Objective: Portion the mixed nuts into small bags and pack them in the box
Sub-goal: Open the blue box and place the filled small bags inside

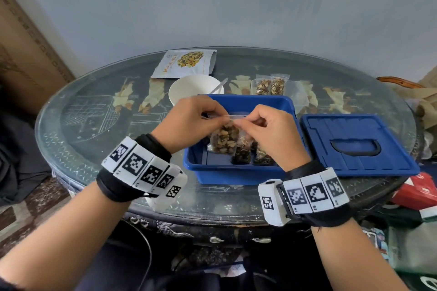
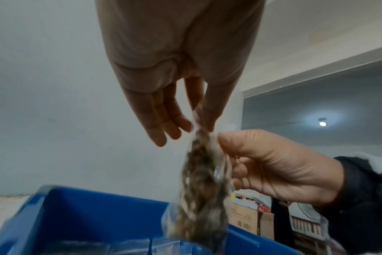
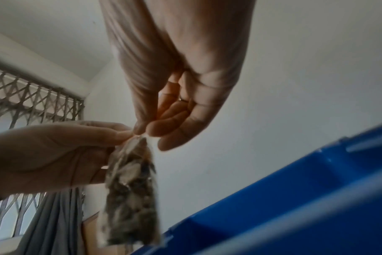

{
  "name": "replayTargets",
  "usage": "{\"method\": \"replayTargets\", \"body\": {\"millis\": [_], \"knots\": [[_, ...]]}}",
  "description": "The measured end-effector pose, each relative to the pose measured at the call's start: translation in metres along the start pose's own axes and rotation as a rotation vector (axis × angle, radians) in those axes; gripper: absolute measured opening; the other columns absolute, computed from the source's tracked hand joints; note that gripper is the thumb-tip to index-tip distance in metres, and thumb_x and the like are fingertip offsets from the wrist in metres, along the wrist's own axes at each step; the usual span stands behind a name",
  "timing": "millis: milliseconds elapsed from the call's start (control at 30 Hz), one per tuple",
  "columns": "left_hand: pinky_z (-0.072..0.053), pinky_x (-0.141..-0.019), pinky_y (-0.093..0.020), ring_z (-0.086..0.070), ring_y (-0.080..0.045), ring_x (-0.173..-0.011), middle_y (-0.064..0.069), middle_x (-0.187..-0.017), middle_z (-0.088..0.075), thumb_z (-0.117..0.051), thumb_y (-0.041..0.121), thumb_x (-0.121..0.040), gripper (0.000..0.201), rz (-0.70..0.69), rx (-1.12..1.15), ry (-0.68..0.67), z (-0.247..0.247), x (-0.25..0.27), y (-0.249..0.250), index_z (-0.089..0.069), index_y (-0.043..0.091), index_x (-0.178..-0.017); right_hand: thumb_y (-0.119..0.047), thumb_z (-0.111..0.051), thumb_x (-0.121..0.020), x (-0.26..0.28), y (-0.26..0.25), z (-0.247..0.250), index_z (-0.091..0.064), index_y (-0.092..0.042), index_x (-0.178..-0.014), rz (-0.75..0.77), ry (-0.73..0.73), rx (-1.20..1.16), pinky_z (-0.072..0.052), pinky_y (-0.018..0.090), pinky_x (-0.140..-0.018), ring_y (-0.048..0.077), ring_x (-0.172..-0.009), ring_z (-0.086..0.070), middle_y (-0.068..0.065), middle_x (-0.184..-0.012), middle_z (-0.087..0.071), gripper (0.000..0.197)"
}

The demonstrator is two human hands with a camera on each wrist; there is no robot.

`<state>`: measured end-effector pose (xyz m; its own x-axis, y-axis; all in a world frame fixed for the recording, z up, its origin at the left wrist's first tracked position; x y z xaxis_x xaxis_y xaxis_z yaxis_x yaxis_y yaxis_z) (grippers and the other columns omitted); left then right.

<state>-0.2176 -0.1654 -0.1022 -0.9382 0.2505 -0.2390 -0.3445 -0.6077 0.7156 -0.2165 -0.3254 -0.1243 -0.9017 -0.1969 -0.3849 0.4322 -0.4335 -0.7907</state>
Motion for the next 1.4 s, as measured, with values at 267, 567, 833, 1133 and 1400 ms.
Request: {"method": "replayTargets", "body": {"millis": [267, 567, 833, 1133, 1400], "knots": [[-0.044, -0.072, -0.021, -0.061, -0.013, -0.079, -0.001, -0.086, -0.069, -0.062, 0.032, -0.086, 0.019, -0.052, -0.357, -0.308, 0.018, -0.035, 0.021, -0.071, 0.019, -0.095, -0.023, -0.075, -0.078, -0.034, -0.003, 0.005, -0.063, -0.003, -0.065, 0.006, -0.084, 0.080, -0.049, 0.031, -0.057, 0.020, -0.058, -0.062, 0.003, -0.057, -0.061, 0.026], [-0.038, -0.077, -0.017, -0.054, -0.007, -0.081, 0.001, -0.096, -0.069, -0.056, 0.018, -0.089, 0.018, -0.085, -0.619, -0.598, -0.001, -0.068, -0.003, -0.069, 0.014, -0.101, -0.032, -0.057, -0.091, -0.094, 0.003, 0.031, -0.061, -0.021, -0.106, -0.125, -0.446, 0.302, -0.056, 0.020, -0.061, 0.006, -0.071, -0.066, -0.003, -0.087, -0.067, 0.019], [-0.041, -0.085, -0.021, -0.056, -0.011, -0.089, 0.003, -0.108, -0.067, -0.054, 0.017, -0.090, 0.023, -0.043, -0.769, -0.888, -0.042, -0.072, -0.044, -0.068, 0.016, -0.108, -0.026, -0.057, -0.091, -0.178, 0.065, 0.064, -0.064, -0.010, -0.110, -0.115, -0.477, 0.669, -0.039, 0.026, -0.083, 0.020, -0.100, -0.057, 0.005, -0.109, -0.063, 0.026], [-0.034, -0.067, -0.018, -0.045, -0.011, -0.070, 0.012, -0.070, -0.052, -0.053, 0.013, -0.088, 0.015, -0.028, -0.770, -0.917, -0.061, -0.078, -0.079, -0.066, 0.020, -0.086, -0.021, -0.060, -0.090, -0.214, 0.174, 0.059, -0.054, -0.008, -0.127, -0.300, -0.509, 0.914, -0.038, 0.037, -0.097, 0.033, -0.118, -0.050, 0.014, -0.130, -0.055, 0.040], [-0.043, -0.066, -0.029, -0.050, -0.021, -0.069, -0.005, -0.077, -0.056, -0.047, 0.017, -0.091, 0.020, 0.013, -0.845, -0.925, -0.069, -0.081, -0.093, -0.063, 0.009, -0.084, -0.010, -0.062, -0.087, -0.219, 0.216, 0.051, -0.066, -0.002, -0.107, -0.385, -0.468, 0.907, -0.042, 0.034, -0.091, 0.033, -0.109, -0.057, 0.015, -0.116, -0.064, 0.022]]}}
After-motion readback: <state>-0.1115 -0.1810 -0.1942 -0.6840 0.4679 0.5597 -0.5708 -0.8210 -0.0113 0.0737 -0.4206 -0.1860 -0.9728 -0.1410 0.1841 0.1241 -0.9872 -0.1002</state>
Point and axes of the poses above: each hand's wrist, its own x-axis away from the middle knuckle, its own z-axis out of the back of the hand, y = z × x, the point moved 5 cm from there along -x, towards the middle knuckle
